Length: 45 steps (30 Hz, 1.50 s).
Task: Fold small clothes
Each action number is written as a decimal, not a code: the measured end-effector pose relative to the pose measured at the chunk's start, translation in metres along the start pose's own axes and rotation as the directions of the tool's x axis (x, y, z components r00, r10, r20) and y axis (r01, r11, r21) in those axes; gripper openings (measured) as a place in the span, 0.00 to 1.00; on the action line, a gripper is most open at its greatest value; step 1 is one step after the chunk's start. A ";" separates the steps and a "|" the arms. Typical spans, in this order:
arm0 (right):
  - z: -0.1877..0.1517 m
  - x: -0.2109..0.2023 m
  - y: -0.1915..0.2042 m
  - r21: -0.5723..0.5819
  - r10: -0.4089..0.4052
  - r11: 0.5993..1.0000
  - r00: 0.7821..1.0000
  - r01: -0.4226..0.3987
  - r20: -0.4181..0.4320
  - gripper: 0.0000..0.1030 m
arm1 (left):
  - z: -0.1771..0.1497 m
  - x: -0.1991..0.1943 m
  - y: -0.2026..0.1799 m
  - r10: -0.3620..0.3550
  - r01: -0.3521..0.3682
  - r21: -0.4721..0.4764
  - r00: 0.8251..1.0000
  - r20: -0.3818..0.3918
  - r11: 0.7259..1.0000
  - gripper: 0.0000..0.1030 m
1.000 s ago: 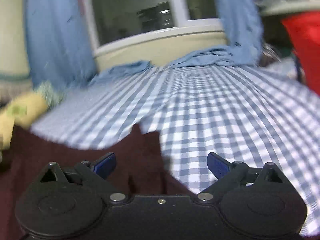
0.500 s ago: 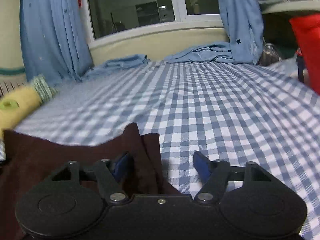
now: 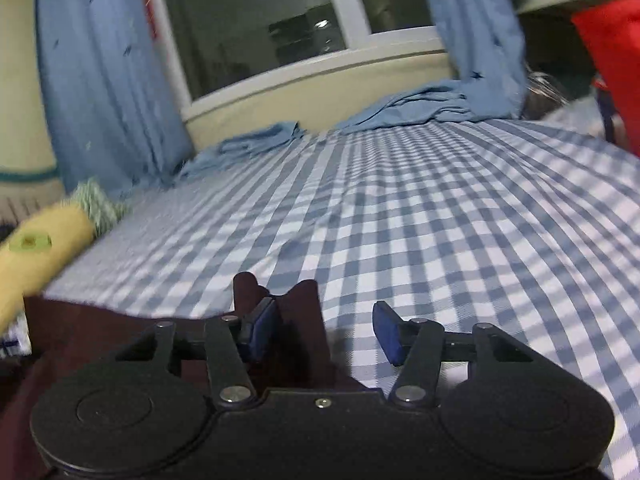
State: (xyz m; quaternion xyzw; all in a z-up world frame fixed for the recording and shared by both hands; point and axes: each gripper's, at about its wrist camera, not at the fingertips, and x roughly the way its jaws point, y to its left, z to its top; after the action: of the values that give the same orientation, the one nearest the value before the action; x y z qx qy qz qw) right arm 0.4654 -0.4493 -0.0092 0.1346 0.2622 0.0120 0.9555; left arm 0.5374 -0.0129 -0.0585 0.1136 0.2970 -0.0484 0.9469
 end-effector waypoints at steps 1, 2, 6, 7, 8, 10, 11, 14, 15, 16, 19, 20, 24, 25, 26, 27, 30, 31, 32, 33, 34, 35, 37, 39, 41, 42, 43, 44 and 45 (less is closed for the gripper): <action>0.000 0.005 0.003 -0.010 0.005 1.000 1.000 -0.005 -0.022 0.45 | 0.000 0.000 0.000 0.001 -0.001 0.000 1.000 0.000 1.000 0.90; -0.001 0.010 0.004 -0.014 0.011 1.000 0.999 -0.012 -0.044 0.38 | -0.001 0.000 0.000 0.002 -0.002 -0.001 1.000 0.001 1.000 0.90; -0.002 0.008 0.004 -0.011 -0.009 1.000 0.999 0.008 -0.035 0.03 | 0.000 -0.001 -0.001 0.004 -0.004 -0.003 1.000 0.000 1.000 0.90; -0.002 0.005 0.001 0.004 -0.017 1.000 1.000 0.017 -0.020 0.02 | 0.000 -0.001 -0.001 0.004 -0.004 -0.003 1.000 -0.001 1.000 0.90; 0.000 0.002 -0.003 0.018 -0.036 0.999 0.999 0.036 -0.007 0.02 | 0.000 -0.001 -0.001 0.005 -0.005 -0.001 1.000 0.000 1.000 0.91; 0.000 -0.006 -0.013 0.074 -0.068 0.995 0.997 0.066 0.021 0.02 | 0.000 -0.001 -0.002 0.008 -0.008 0.002 1.000 0.000 1.000 0.91; -0.002 -0.006 -0.018 0.094 -0.076 0.993 0.997 0.074 0.023 0.02 | 0.000 -0.001 -0.002 0.009 -0.009 0.002 1.000 -0.001 1.000 0.91; -0.014 0.010 -0.031 0.145 -0.088 0.985 0.995 0.095 -0.052 0.02 | 0.000 0.000 -0.002 0.011 -0.011 -0.003 1.000 0.000 1.000 0.92; -0.017 0.014 -0.034 0.163 -0.090 0.982 0.993 0.101 -0.072 0.02 | 0.000 0.000 -0.001 0.011 -0.011 -0.005 1.000 -0.001 1.000 0.92; -0.016 0.014 -0.036 0.175 -0.089 0.980 0.994 0.100 -0.068 0.02 | 0.000 0.000 -0.002 0.012 -0.012 -0.006 1.000 -0.002 1.000 0.92; -0.014 0.005 -0.032 0.151 -0.125 0.980 0.991 0.130 -0.046 0.12 | 0.000 0.000 -0.001 0.012 -0.012 -0.011 1.000 -0.003 1.000 0.93; -0.013 0.000 -0.031 0.140 -0.162 0.976 0.986 0.167 -0.045 0.21 | 0.000 0.000 -0.001 0.012 -0.012 -0.013 1.000 -0.003 1.000 0.93; -0.008 -0.028 -0.022 0.074 -0.216 0.973 0.976 0.217 -0.015 0.40 | 0.000 0.000 0.000 0.011 -0.011 -0.021 1.000 -0.004 1.000 0.94; -0.008 -0.035 -0.016 0.053 -0.201 0.978 0.979 0.201 -0.001 0.47 | 0.000 0.000 0.000 0.010 -0.010 -0.022 1.000 -0.003 1.000 0.94; -0.007 -0.041 -0.012 0.032 -0.180 0.983 0.984 0.180 0.008 0.49 | -0.001 0.000 0.000 0.010 -0.010 -0.024 1.000 -0.002 1.000 0.94; -0.006 -0.044 -0.006 0.009 -0.154 0.988 0.988 0.154 0.008 0.51 | -0.001 0.000 0.000 0.010 -0.010 -0.025 1.000 -0.001 1.000 0.94; -0.007 -0.035 0.013 -0.079 -0.124 0.989 0.992 0.122 -0.021 0.52 | -0.001 0.000 -0.001 0.016 -0.016 -0.021 1.000 0.001 1.000 0.94; -0.008 -0.028 0.019 -0.098 -0.132 0.987 0.991 0.128 -0.032 0.46 | -0.001 0.000 -0.002 0.018 -0.018 -0.019 1.000 0.002 1.000 0.95; -0.008 -0.020 0.023 -0.110 -0.131 0.986 0.990 0.125 -0.048 0.37 | 0.000 -0.001 -0.002 0.021 -0.021 -0.017 1.000 0.002 1.000 0.95; -0.009 -0.015 0.025 -0.119 -0.125 0.986 0.990 0.116 -0.066 0.15 | -0.001 0.000 -0.002 0.022 -0.022 -0.016 1.000 0.002 1.000 0.95; -0.009 -0.012 0.026 -0.128 -0.133 0.984 0.988 0.124 -0.072 0.14 | 0.000 -0.001 -0.003 0.023 -0.023 -0.015 1.000 0.001 1.000 0.95; -0.009 -0.014 0.029 -0.131 -0.141 0.983 0.988 0.132 -0.059 0.13 | 0.000 0.000 -0.003 0.023 -0.023 -0.016 1.000 0.001 1.000 0.95; -0.008 -0.023 0.029 -0.126 -0.151 0.981 0.988 0.147 -0.024 0.13 | -0.001 0.000 -0.003 0.026 -0.026 -0.013 1.000 -0.001 1.000 0.96; -0.011 -0.018 0.025 -0.089 -0.151 0.985 0.987 0.146 -0.047 0.13 | -0.001 0.000 -0.005 0.030 -0.030 -0.010 1.000 -0.002 0.999 0.96; -0.019 -0.009 0.021 -0.075 -0.155 0.986 0.984 0.149 -0.082 0.16 | 0.000 0.000 -0.005 0.032 -0.032 -0.010 0.999 -0.001 0.999 0.96; -0.020 -0.009 0.019 -0.070 -0.152 0.987 0.985 0.146 -0.083 0.17 | 0.000 0.000 -0.005 0.032 -0.032 -0.009 0.999 -0.001 0.999 0.96; -0.018 -0.010 0.019 -0.062 -0.150 0.987 0.985 0.145 -0.079 0.22 | 0.000 0.000 -0.005 0.031 -0.031 -0.010 1.000 -0.002 0.999 0.97; -0.016 -0.012 0.019 -0.060 -0.155 0.987 0.985 0.150 -0.076 0.27 | 0.000 0.000 -0.004 0.028 -0.028 -0.013 1.000 -0.003 1.000 0.97; -0.015 -0.016 0.020 -0.062 -0.167 0.985 0.983 0.162 -0.072 0.33 | 0.000 -0.001 -0.004 0.023 -0.023 -0.017 1.000 -0.003 1.000 0.97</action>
State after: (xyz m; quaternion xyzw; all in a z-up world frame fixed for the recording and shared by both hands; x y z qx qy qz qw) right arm 0.4451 -0.4278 -0.0090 0.0851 0.3086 -0.0545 0.9458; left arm 0.5362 -0.0164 -0.0590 0.1088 0.2974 -0.0348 0.9479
